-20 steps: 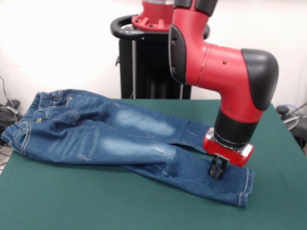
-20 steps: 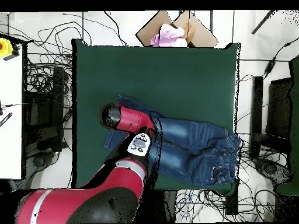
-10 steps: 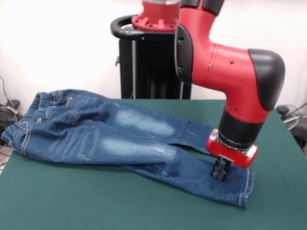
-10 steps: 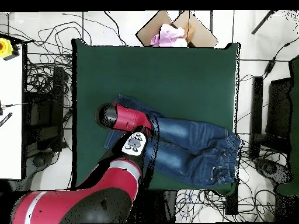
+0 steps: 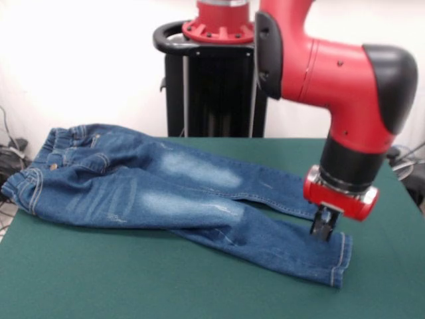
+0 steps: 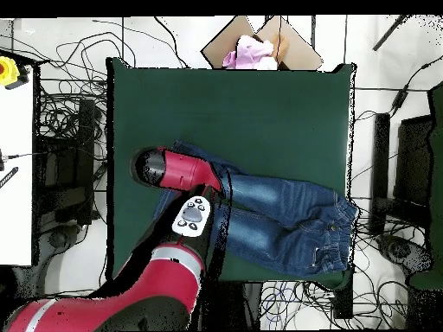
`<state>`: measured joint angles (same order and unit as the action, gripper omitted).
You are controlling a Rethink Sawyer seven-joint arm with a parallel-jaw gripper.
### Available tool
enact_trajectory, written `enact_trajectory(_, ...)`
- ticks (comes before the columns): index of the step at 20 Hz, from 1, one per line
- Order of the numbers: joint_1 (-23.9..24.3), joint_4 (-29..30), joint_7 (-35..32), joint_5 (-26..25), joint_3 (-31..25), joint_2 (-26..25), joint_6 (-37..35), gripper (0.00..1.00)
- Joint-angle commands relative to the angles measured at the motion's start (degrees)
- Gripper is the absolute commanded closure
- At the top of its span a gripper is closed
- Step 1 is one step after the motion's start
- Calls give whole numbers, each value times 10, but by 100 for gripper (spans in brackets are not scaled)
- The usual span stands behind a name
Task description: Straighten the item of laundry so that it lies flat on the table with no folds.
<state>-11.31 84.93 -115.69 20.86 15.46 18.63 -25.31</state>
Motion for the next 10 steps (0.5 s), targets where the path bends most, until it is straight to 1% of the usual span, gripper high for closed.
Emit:
enact_trajectory(1, 4, -6, -93, 5, -29, 37, -64, 100)
enact_trajectory(4, 0, -14, -97, 2, -24, 35, -73, 100)
enact_trajectory(6, -5, -22, -104, 2, -19, 24, -66, 100)
enact_trajectory(10, -17, -39, -123, 4, -11, -19, -13, 100)
